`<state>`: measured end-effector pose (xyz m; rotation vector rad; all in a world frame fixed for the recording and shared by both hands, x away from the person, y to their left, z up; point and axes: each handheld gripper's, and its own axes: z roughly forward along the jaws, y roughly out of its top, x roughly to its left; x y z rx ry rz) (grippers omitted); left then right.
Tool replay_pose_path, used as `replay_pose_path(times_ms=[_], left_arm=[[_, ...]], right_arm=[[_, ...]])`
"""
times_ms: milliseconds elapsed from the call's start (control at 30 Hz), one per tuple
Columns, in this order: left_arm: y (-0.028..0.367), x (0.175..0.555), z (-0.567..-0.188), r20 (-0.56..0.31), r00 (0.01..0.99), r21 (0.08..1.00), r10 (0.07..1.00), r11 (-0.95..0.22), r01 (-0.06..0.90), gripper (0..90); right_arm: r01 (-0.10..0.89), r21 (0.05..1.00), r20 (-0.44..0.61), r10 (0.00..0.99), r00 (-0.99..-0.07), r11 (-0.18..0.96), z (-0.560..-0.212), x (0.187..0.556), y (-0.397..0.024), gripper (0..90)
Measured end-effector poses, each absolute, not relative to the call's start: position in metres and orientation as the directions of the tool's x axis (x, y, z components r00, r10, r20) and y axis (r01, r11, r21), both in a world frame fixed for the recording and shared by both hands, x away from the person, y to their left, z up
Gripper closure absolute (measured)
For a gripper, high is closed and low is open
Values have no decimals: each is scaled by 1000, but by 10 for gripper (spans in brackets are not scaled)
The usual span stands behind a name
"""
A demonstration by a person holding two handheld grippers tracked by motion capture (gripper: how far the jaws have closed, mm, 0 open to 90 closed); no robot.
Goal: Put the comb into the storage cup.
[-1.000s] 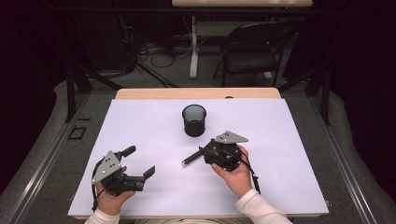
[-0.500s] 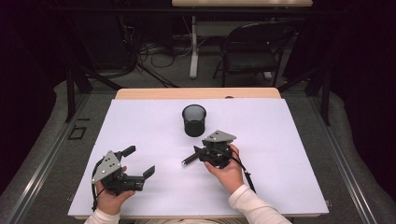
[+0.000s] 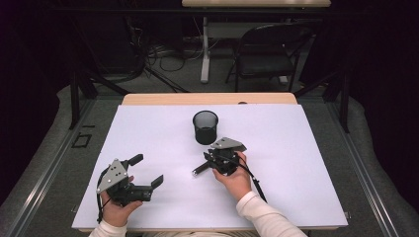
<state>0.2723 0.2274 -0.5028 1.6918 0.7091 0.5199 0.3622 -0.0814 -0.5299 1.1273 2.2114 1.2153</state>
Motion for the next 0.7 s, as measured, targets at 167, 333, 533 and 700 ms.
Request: replay_pose_path(times_ms=[167, 333, 533, 700], left_arm=[[228, 273, -503, -33, 719, 973, 694, -144, 183, 9], [227, 273, -503, -34, 717, 972, 696, -144, 185, 10], [228, 273, -504, -34, 718, 972, 696, -145, 186, 10], [228, 274, -504, -37, 715, 971, 698, -145, 192, 13]], right_arm=[[475, 816, 47, 781, -623, 329, -536, 366, -75, 829], [490, 801, 44, 782, -621, 344, -538, 368, -72, 867], [509, 783, 38, 789, -613, 358, -543, 372, -68, 900], [531, 772, 52, 799, -600, 348, -547, 377, -67, 900]])
